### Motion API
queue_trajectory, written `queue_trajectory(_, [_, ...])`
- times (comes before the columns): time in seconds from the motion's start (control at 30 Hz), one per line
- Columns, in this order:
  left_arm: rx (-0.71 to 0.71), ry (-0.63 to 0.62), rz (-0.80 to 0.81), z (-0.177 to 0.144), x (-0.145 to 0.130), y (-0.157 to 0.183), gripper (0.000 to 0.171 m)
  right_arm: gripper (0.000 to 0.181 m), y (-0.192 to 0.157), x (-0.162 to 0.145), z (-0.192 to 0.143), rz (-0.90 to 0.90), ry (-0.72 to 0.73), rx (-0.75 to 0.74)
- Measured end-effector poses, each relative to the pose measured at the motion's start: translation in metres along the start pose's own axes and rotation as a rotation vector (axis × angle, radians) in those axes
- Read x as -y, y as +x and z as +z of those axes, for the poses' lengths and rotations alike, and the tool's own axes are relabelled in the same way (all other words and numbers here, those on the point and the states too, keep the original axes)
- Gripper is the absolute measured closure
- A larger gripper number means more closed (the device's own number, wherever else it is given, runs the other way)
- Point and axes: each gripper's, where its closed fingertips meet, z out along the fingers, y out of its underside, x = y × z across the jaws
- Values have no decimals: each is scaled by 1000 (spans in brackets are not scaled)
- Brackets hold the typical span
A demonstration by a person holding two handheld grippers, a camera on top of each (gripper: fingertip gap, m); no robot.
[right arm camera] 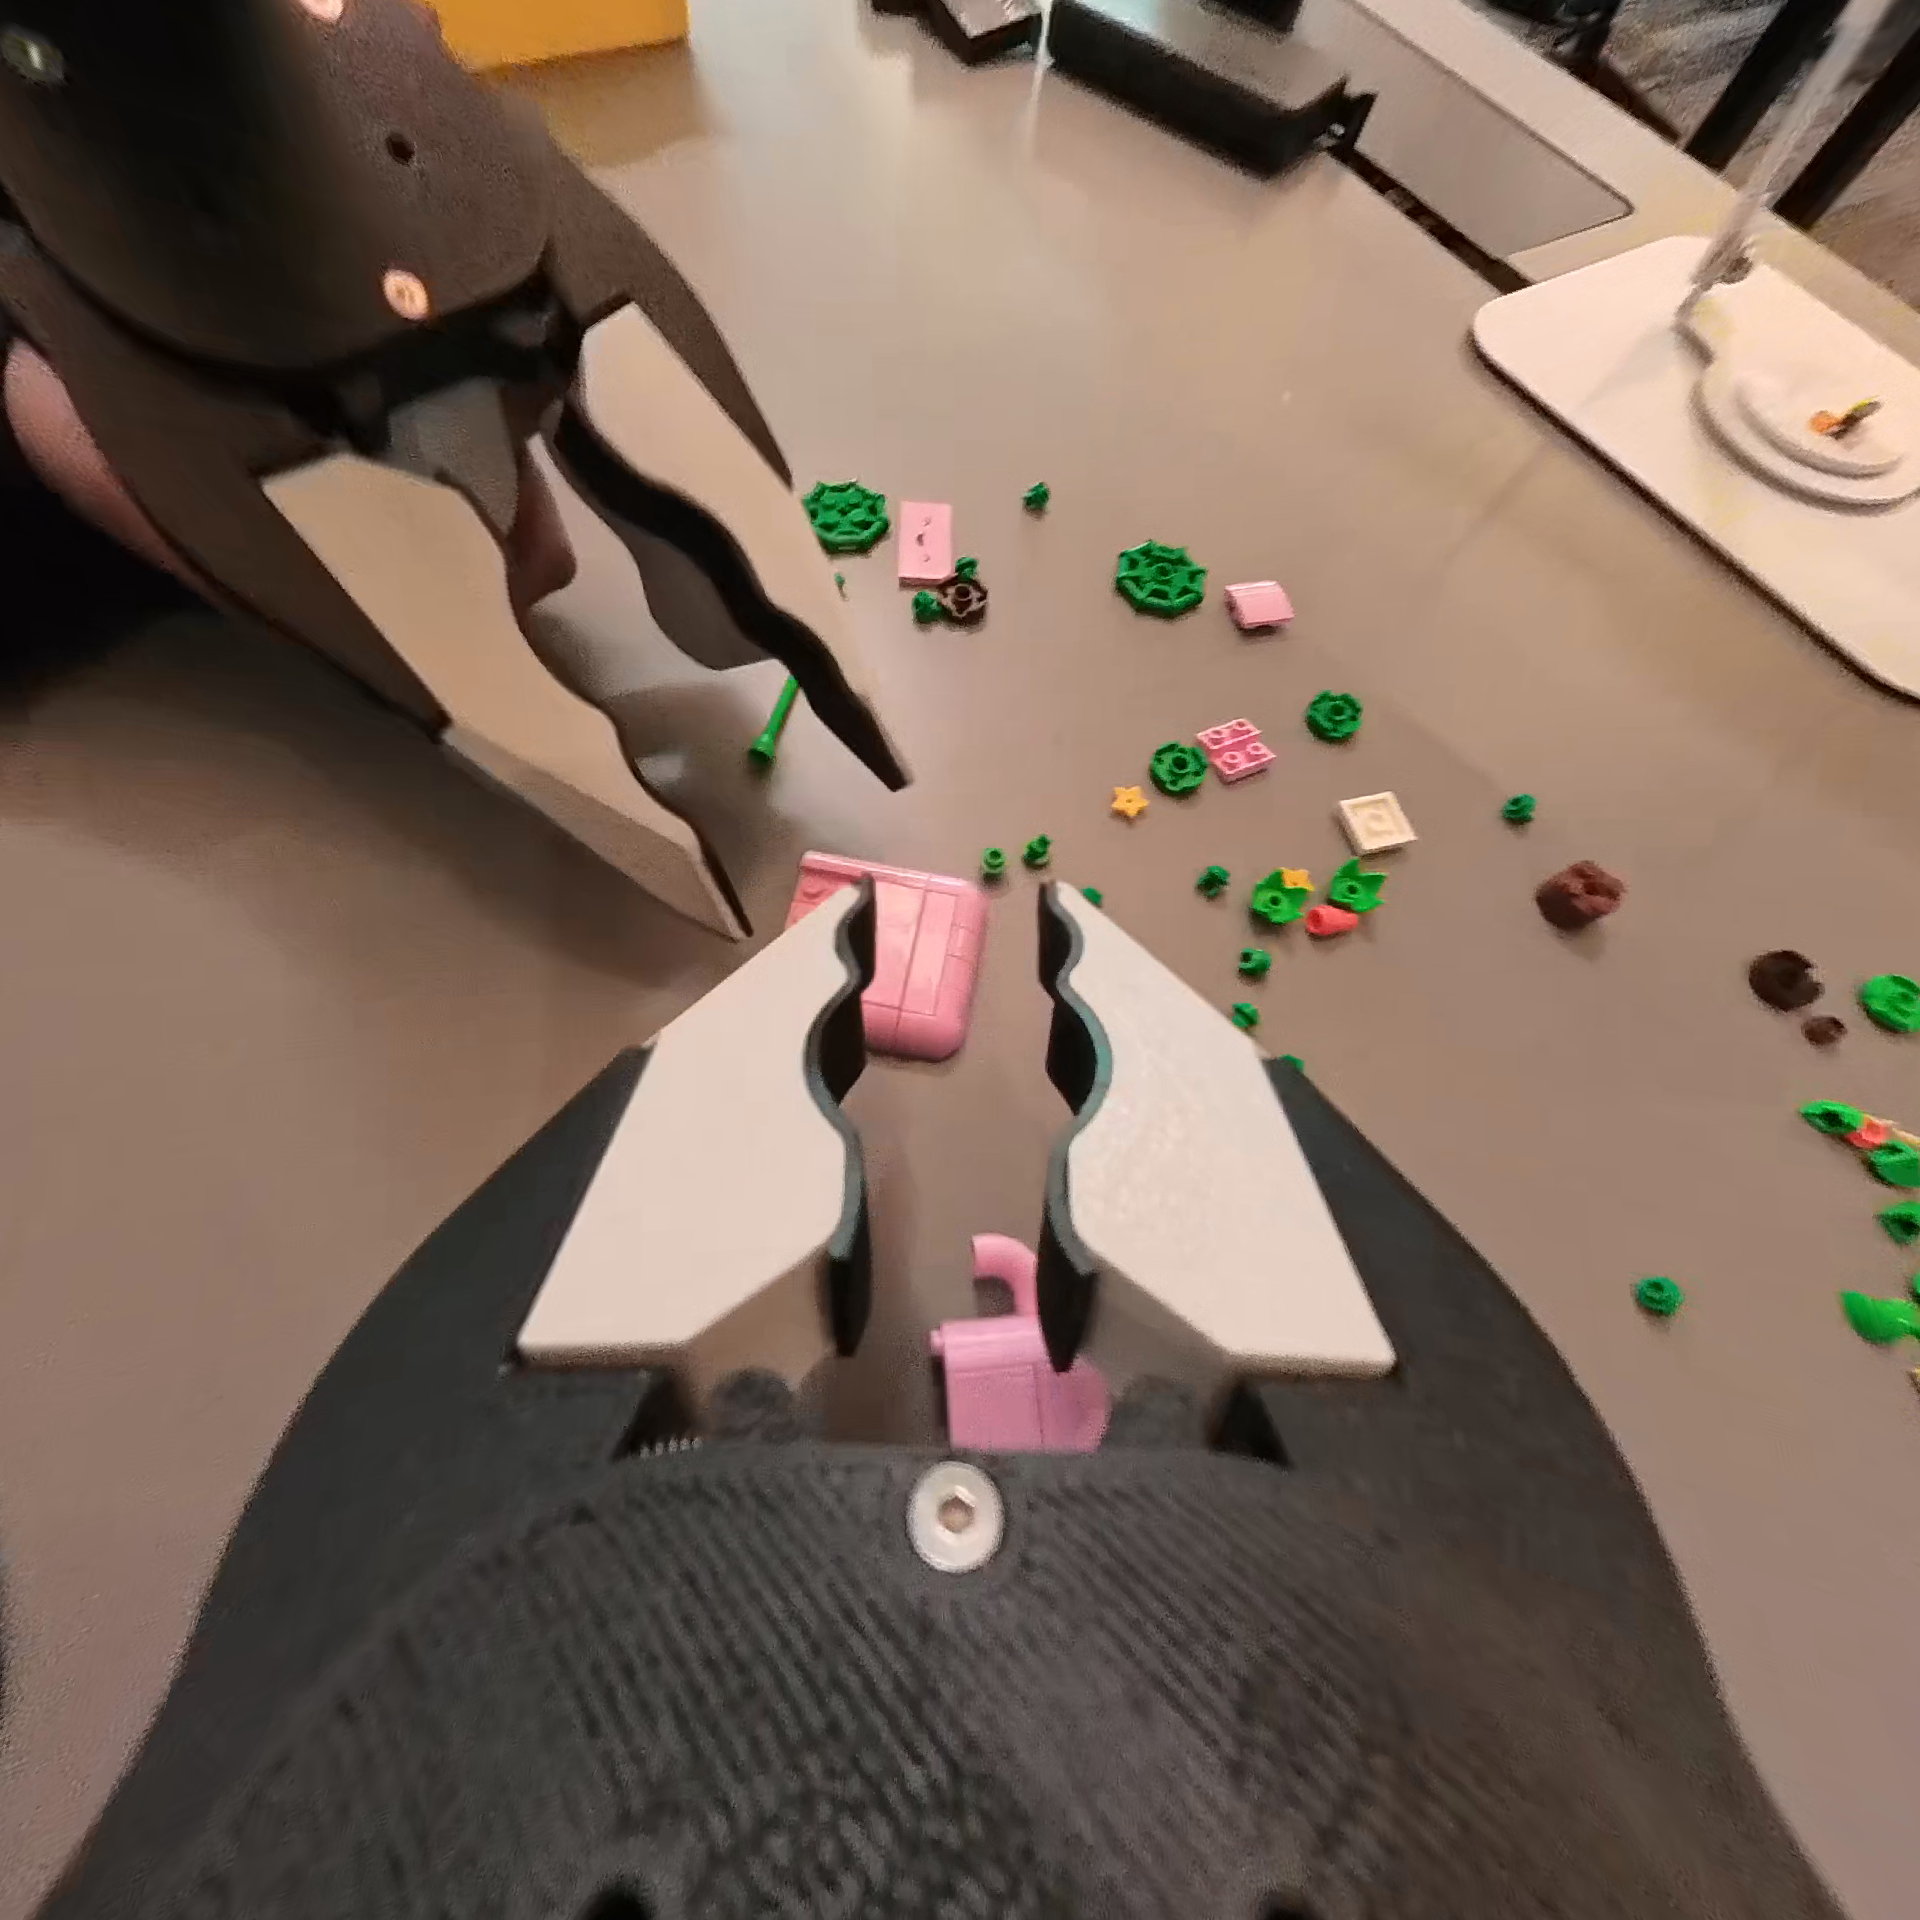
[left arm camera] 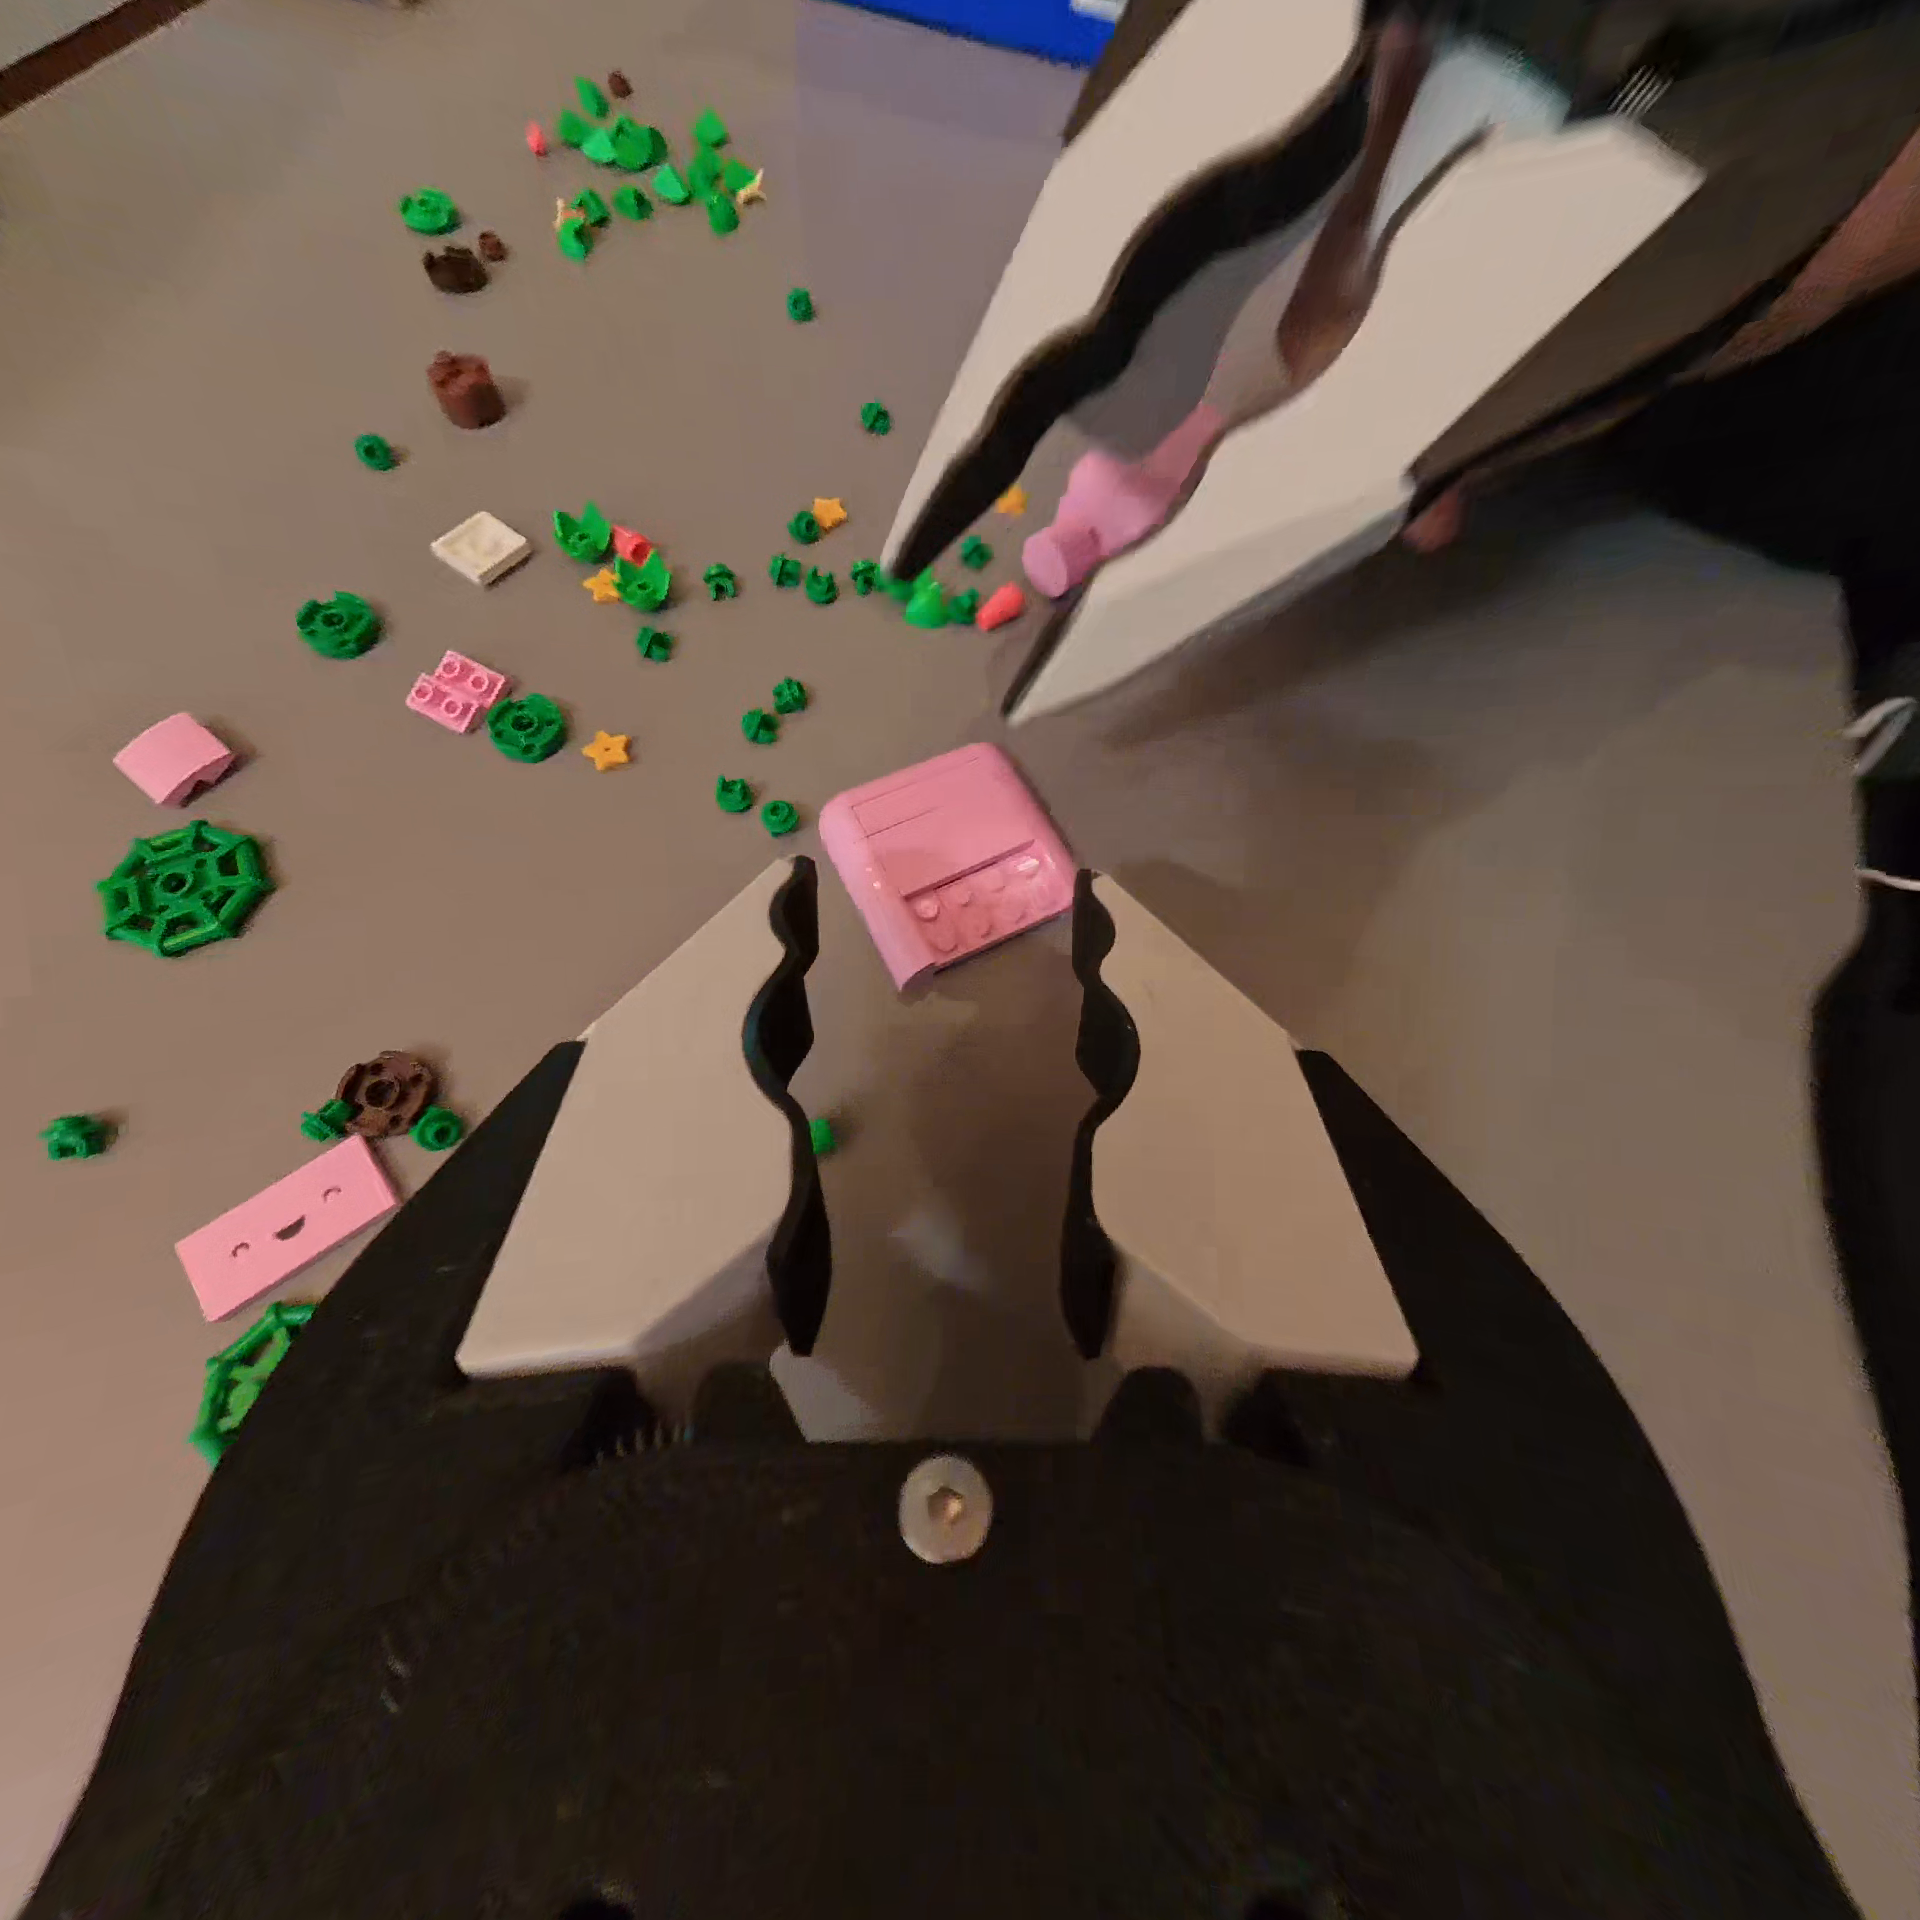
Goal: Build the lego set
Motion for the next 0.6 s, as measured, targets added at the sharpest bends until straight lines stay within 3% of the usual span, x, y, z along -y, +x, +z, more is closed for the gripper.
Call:
queue_trajectory(0.17, [42, -96, -21, 9, -11, -7, 116, 152, -11, -11, 5, 22, -67, 64])
queue_trajectory(0.27, [39, -126, 3, 12, -15, -4, 116, 150, -12, -24, 11, -33, -138, 24])
queue_trajectory(0.4, [36, -164, 50, 15, -20, 1, 129, 143, -14, -32, 14, -30, -178, 26])
queue_trajectory(0.6, [-5, -165, 89, 14, -21, 10, 148, 150, -19, -37, 17, -23, -196, 56])
